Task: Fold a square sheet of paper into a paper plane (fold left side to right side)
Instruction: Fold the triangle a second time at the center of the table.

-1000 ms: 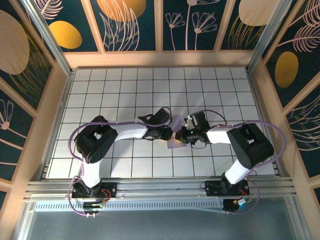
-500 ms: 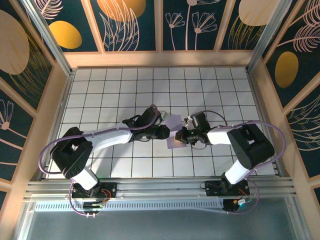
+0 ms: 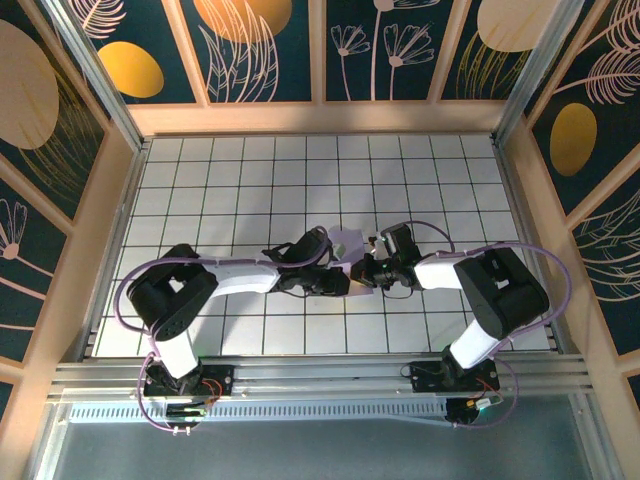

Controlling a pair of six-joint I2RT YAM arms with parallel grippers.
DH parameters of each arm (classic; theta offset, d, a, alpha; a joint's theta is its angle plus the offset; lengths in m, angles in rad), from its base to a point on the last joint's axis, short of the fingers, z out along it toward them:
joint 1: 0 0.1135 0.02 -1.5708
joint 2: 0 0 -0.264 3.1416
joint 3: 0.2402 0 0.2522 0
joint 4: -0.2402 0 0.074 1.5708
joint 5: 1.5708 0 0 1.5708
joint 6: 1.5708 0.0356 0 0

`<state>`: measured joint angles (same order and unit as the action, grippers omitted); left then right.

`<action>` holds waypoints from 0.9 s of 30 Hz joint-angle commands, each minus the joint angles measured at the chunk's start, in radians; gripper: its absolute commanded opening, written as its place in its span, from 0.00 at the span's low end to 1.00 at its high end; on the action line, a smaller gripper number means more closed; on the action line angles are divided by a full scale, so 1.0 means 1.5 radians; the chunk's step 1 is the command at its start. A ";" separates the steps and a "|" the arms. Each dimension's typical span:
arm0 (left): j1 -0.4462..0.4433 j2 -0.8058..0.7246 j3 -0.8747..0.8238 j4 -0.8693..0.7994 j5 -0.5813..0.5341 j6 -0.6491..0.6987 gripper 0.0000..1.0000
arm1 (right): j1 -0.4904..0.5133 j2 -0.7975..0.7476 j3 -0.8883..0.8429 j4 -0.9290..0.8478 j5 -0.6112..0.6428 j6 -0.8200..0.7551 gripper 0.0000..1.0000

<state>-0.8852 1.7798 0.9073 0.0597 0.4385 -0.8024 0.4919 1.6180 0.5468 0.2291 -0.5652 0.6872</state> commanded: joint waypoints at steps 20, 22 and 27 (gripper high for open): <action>-0.001 0.044 0.011 0.002 -0.025 -0.004 0.10 | 0.013 0.008 -0.021 -0.050 0.024 -0.005 0.00; -0.002 0.045 0.012 0.002 -0.025 -0.004 0.10 | 0.013 0.009 -0.021 -0.051 0.024 -0.006 0.00; -0.002 0.047 0.007 0.004 -0.025 -0.005 0.10 | 0.014 0.010 -0.020 -0.053 0.024 -0.005 0.00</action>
<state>-0.8848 1.8359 0.9131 0.0608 0.4076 -0.8024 0.4931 1.6180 0.5468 0.2291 -0.5652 0.6872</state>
